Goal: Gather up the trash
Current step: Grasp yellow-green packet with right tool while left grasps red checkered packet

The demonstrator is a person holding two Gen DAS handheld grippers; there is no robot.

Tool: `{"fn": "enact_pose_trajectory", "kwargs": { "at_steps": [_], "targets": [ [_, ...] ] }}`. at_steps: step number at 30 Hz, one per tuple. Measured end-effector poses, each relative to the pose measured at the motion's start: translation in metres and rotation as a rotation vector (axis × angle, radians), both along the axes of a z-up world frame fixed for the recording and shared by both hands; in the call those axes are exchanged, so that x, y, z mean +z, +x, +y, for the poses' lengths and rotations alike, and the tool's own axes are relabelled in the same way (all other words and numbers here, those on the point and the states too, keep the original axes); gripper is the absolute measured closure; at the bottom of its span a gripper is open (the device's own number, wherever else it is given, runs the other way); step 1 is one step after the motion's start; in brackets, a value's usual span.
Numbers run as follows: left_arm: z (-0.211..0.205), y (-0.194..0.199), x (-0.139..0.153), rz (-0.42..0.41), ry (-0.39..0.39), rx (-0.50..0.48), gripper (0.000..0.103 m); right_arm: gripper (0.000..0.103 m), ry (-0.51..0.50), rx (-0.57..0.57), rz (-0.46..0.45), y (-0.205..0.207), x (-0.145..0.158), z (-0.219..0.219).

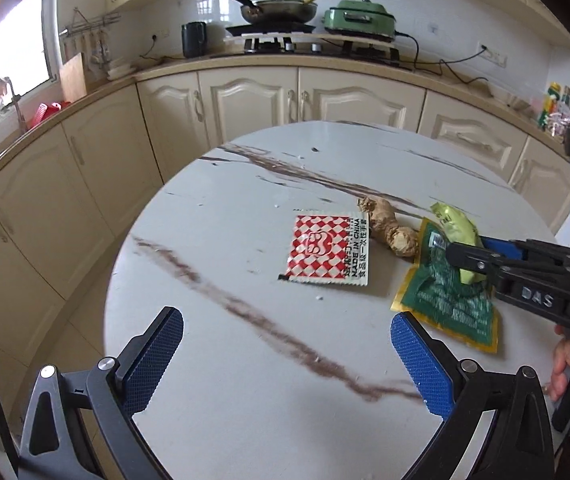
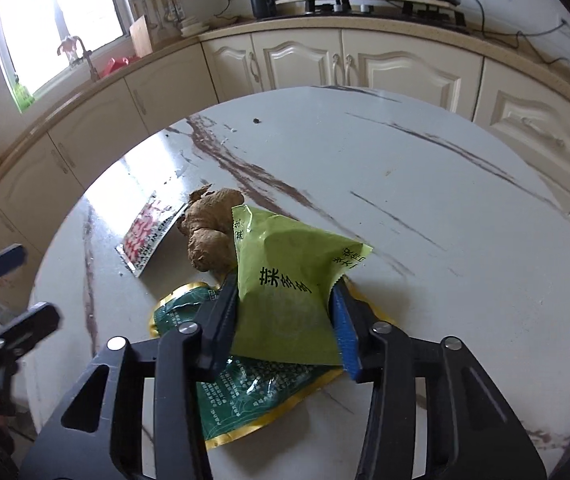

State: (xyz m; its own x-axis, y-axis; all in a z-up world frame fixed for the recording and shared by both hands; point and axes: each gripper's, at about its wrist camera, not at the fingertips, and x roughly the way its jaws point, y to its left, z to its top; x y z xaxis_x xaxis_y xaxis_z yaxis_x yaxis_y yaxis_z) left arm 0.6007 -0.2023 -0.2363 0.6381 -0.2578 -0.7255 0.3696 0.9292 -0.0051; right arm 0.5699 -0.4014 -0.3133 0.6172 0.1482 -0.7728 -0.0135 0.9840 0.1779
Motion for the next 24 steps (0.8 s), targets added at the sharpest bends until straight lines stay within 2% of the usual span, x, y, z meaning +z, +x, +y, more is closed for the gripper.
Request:
{"fn": "enact_pose_trajectory", "kwargs": {
  "at_steps": [4, 6, 9, 14, 15, 16, 17, 18, 19, 21, 23, 24],
  "targets": [
    [-0.019, 0.031, -0.007, 0.019, -0.009, -0.039, 0.001, 0.073, 0.017, -0.005, -0.037, -0.007, 0.006, -0.008],
    [-0.027, 0.053, -0.014, 0.057, -0.019, -0.051, 0.001, 0.073, 0.022, -0.005, -0.056, -0.010, 0.012, -0.011],
    [-0.035, 0.080, -0.025, 0.096, 0.004, -0.046, 0.001, 0.073, 0.036, 0.002, -0.075, -0.015, 0.019, -0.012],
    [-0.048, 0.113, -0.037, 0.099, 0.034, -0.039, 0.005, 0.073, 0.049, 0.015, -0.093, -0.015, 0.026, -0.014],
    [-0.050, 0.117, -0.038, 0.097, 0.027, -0.038, 0.009, 0.073, 0.054, 0.018, -0.094, -0.015, 0.026, -0.014],
    [-0.053, 0.117, -0.039, 0.093, 0.020, -0.039, 0.017, 0.073, 0.056, 0.021, -0.096, -0.014, 0.026, -0.013],
    [-0.056, 0.120, -0.040, 0.088, 0.020, -0.045, 0.019, 0.073, 0.057, 0.023, -0.097, -0.014, 0.026, -0.012],
    [-0.060, 0.122, -0.041, 0.084, 0.016, -0.060, 0.027, 0.073, 0.059, 0.026, -0.097, -0.013, 0.026, -0.012],
    [-0.060, 0.120, -0.041, 0.076, 0.011, -0.079, 0.043, 0.073, 0.060, 0.029, -0.096, -0.013, 0.025, -0.011],
    [-0.063, 0.120, -0.040, 0.068, 0.001, -0.119, 0.060, 0.073, 0.064, 0.030, -0.095, -0.012, 0.024, -0.010],
    [-0.064, 0.119, -0.044, 0.063, 0.000, -0.134, 0.065, 0.073, 0.067, 0.032, -0.091, -0.012, 0.023, -0.008],
    [-0.065, 0.118, -0.045, 0.056, 0.006, -0.137, 0.073, 0.073, 0.067, 0.033, -0.090, -0.012, 0.022, -0.007]
  ]
}}
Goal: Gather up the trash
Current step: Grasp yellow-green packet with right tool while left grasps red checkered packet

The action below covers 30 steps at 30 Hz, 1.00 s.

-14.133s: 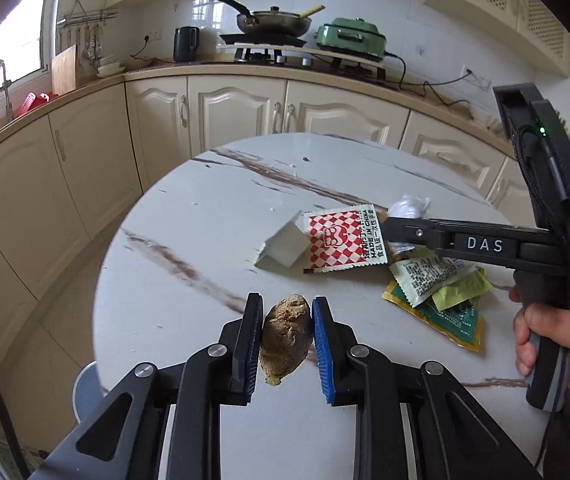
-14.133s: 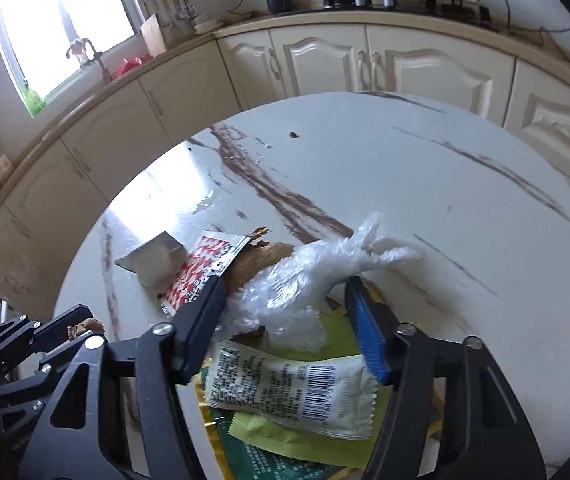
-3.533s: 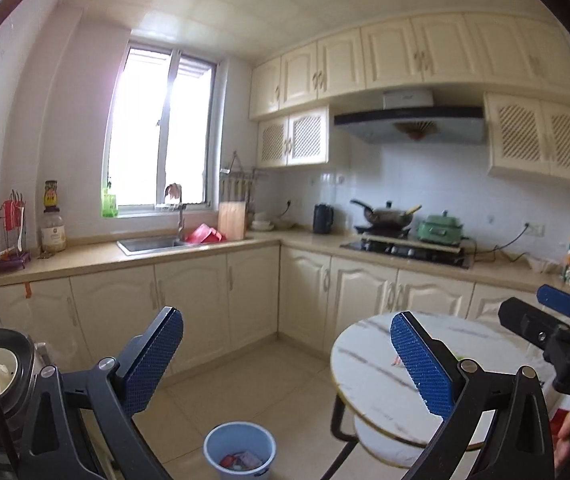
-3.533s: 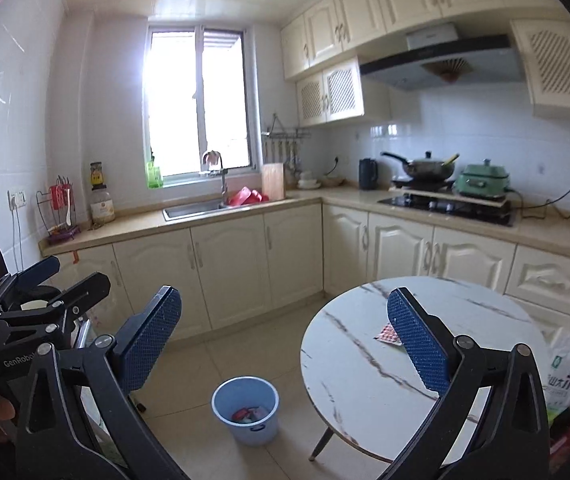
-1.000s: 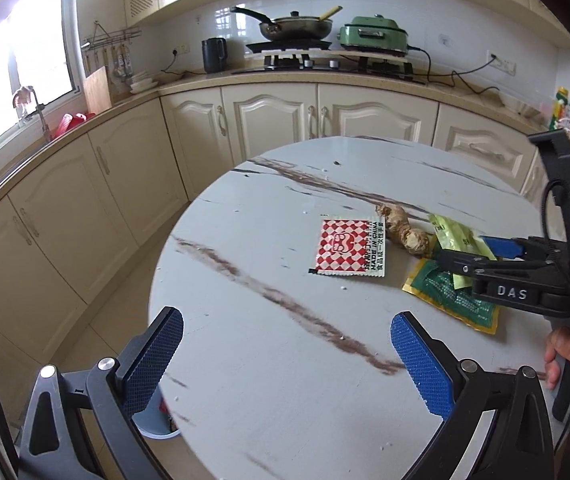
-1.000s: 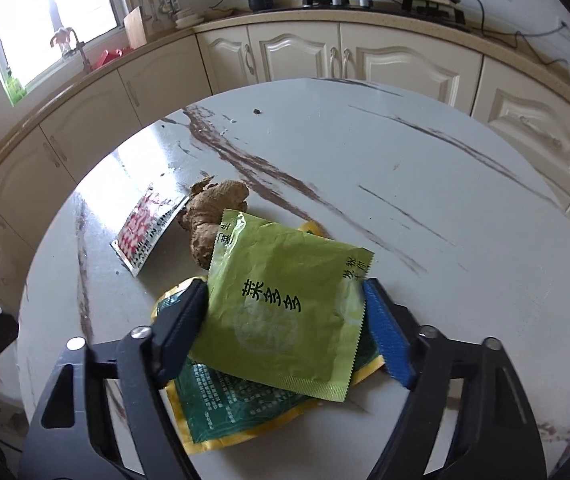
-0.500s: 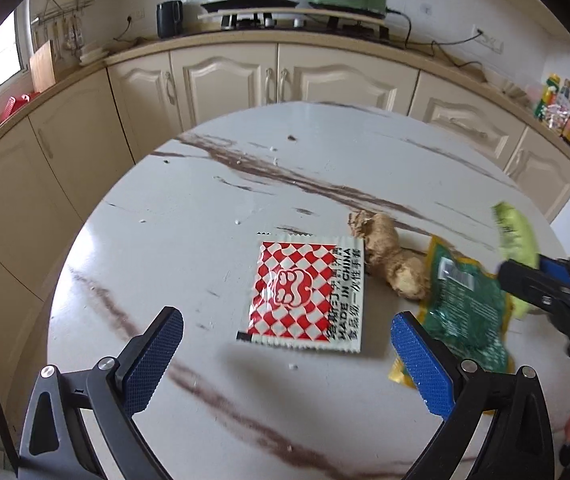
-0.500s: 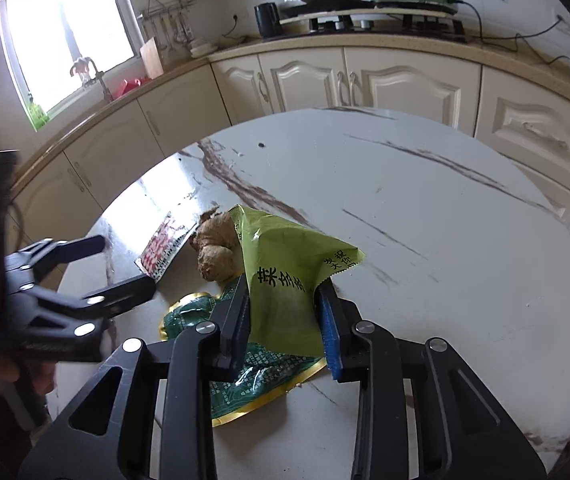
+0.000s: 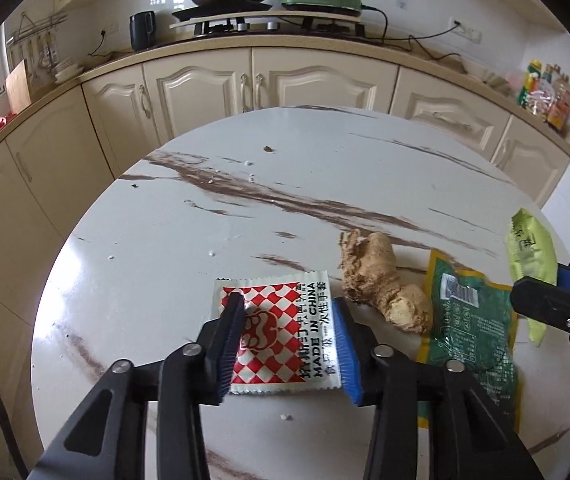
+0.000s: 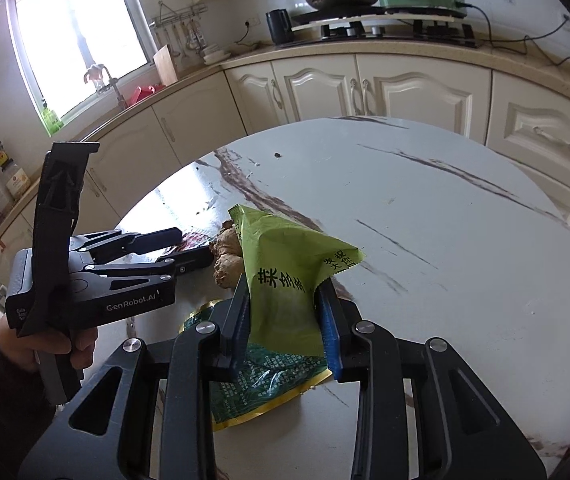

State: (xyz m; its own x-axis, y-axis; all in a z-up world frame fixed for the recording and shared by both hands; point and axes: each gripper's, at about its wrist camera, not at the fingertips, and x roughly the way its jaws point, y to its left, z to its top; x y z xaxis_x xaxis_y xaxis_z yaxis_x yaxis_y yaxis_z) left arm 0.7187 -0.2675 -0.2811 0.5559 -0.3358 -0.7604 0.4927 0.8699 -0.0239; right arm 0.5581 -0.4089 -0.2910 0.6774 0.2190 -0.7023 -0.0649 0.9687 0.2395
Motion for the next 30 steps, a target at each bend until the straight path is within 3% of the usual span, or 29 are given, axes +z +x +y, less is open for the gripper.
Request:
{"fn": "enact_pose_trajectory", "kwargs": {
  "at_steps": [1, 3, 7, 15, 22, 30],
  "targets": [
    [0.002, -0.003, 0.001, -0.002, -0.004, -0.008, 0.085, 0.073, 0.000, 0.002, 0.001, -0.001, 0.000, 0.001],
    [0.001, -0.006, -0.002, 0.015, -0.034, -0.033, 0.094, 0.073, -0.002, 0.005, 0.005, -0.002, -0.001, 0.002],
    [0.009, -0.009, -0.003, 0.032, -0.064, -0.037, 0.100, 0.073, -0.001, -0.002, 0.004, -0.007, 0.001, 0.001],
    [0.025, -0.029, -0.002, 0.033, -0.098, -0.037, 0.103, 0.073, 0.002, 0.000, -0.014, -0.015, 0.012, 0.005],
    [0.065, -0.059, 0.027, 0.017, -0.122, -0.045, 0.103, 0.073, 0.001, 0.024, -0.021, -0.020, 0.017, 0.017],
    [0.107, -0.123, 0.060, -0.035, -0.157, -0.056, 0.103, 0.073, 0.020, 0.048, -0.019, -0.025, 0.016, 0.031]
  ]
}}
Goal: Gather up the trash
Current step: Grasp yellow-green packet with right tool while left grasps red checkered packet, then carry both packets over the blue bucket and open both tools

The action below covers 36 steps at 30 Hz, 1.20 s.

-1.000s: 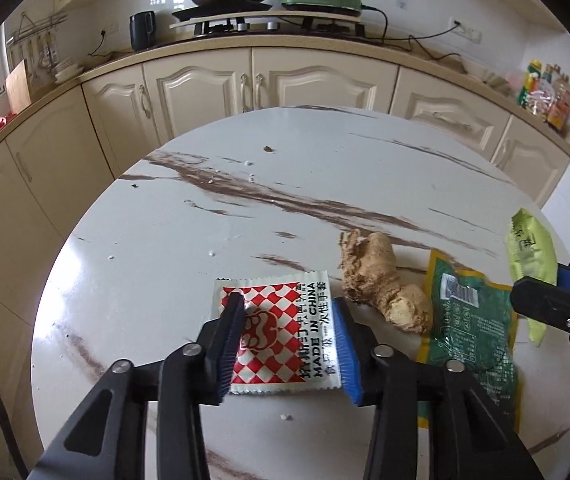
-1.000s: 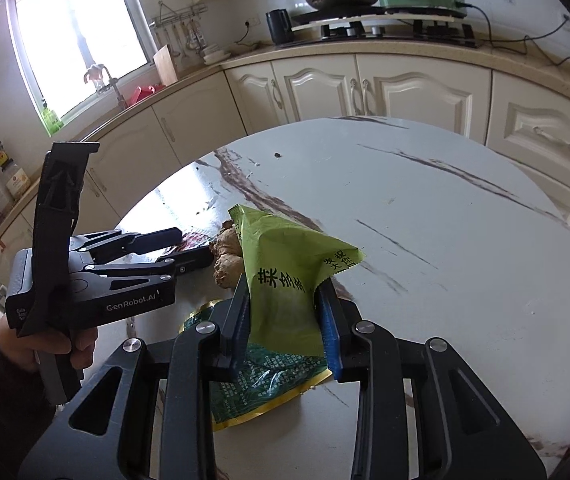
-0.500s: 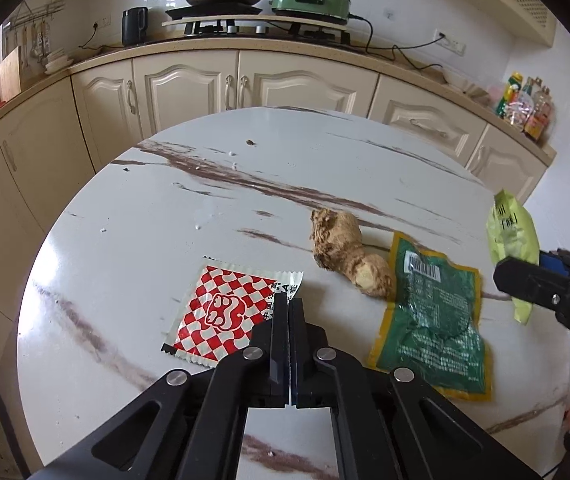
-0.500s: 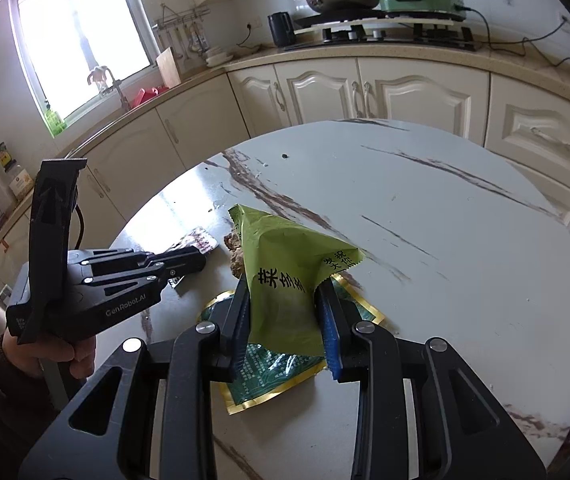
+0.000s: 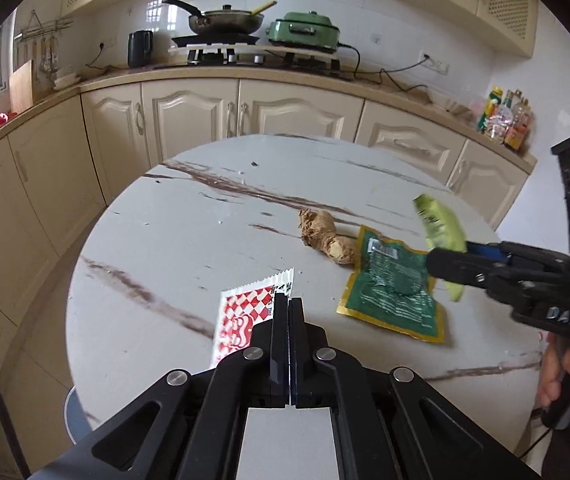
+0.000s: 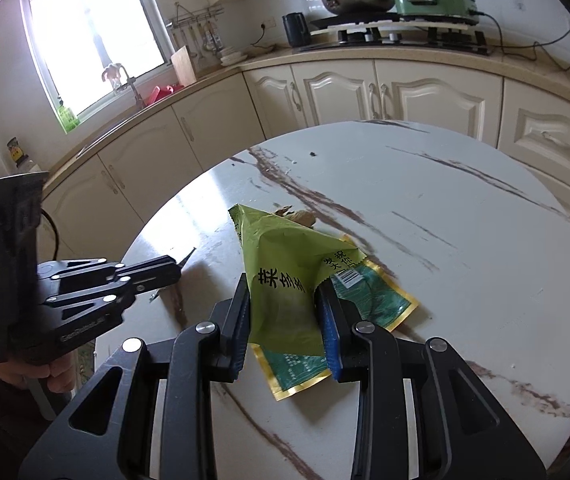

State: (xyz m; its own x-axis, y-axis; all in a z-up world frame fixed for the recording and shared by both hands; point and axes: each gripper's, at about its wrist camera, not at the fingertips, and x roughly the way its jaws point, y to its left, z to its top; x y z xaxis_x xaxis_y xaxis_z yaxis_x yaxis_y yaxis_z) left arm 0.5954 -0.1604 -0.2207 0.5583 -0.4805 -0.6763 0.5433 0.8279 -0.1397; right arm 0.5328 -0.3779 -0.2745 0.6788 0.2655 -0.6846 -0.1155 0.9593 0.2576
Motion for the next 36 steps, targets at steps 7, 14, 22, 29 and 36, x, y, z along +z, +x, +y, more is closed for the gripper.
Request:
{"fn": "enact_pose_trajectory", "kwargs": {
  "at_steps": [7, 14, 22, 29, 36],
  "targets": [
    [0.033, -0.049, 0.029, -0.036, -0.048, -0.032, 0.103, 0.073, 0.008, 0.030, 0.002, -0.008, 0.002, 0.021],
    [0.069, -0.075, 0.018, 0.022, -0.059, -0.005, 0.103, 0.073, 0.008, 0.057, 0.020, -0.014, -0.003, 0.040],
    [0.094, -0.098, 0.037, 0.017, -0.098, -0.003, 0.103, 0.073, 0.000, 0.076, 0.023, -0.021, -0.001, 0.056],
    [0.133, -0.122, 0.059, -0.039, -0.128, 0.033, 0.103, 0.073, -0.017, 0.116, -0.007, -0.021, 0.017, 0.089],
    [0.202, -0.152, 0.065, -0.073, -0.120, 0.133, 0.103, 0.073, -0.033, 0.223, -0.030, -0.006, 0.028, 0.166]
  ]
}}
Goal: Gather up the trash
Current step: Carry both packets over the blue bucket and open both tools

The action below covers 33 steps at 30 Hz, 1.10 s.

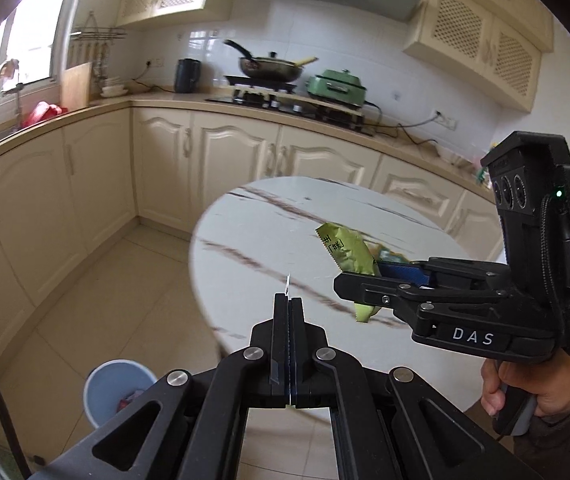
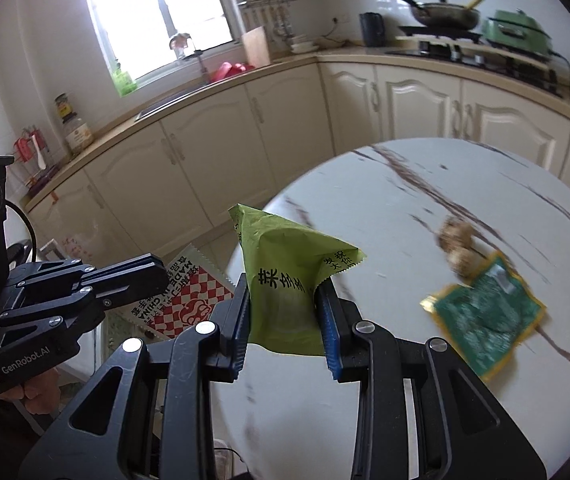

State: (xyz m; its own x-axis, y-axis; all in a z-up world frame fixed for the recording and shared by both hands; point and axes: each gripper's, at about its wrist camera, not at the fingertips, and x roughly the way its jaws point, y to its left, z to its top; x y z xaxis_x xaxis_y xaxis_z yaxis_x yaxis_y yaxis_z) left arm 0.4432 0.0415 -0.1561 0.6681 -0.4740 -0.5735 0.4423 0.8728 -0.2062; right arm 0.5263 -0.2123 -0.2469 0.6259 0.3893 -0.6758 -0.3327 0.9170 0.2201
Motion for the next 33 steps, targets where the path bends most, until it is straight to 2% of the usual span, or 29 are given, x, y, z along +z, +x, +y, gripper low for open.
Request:
{"fn": "enact_pose_trajectory", "kwargs": {
  "at_steps": [8, 13, 18, 28, 33],
  "targets": [
    [0.104, -0.026, -0.016, 0.026, 0.012, 0.169, 0.103, 0.073, -0.008, 0.153, 0.013, 0.032, -0.017, 0.124],
    [0.154, -0.022, -0.041, 0.088, 0.009, 0.243, 0.103, 0.073, -0.021, 0.233, 0.068, 0.060, -0.054, 0.200],
    [0.193, 0.003, -0.086, 0.190, 0.006, 0.309, 0.103, 0.073, -0.054, 0.262, 0.160, 0.096, -0.111, 0.255],
    [0.227, 0.076, -0.186, 0.413, 0.011, 0.348, 0.103, 0.071, -0.092, 0.216, 0.359, 0.170, -0.244, 0.291],
    [0.227, 0.106, -0.215, 0.475, -0.002, 0.370, 0.103, 0.066, -0.089, 0.186, 0.411, 0.191, -0.286, 0.288]
  ]
}}
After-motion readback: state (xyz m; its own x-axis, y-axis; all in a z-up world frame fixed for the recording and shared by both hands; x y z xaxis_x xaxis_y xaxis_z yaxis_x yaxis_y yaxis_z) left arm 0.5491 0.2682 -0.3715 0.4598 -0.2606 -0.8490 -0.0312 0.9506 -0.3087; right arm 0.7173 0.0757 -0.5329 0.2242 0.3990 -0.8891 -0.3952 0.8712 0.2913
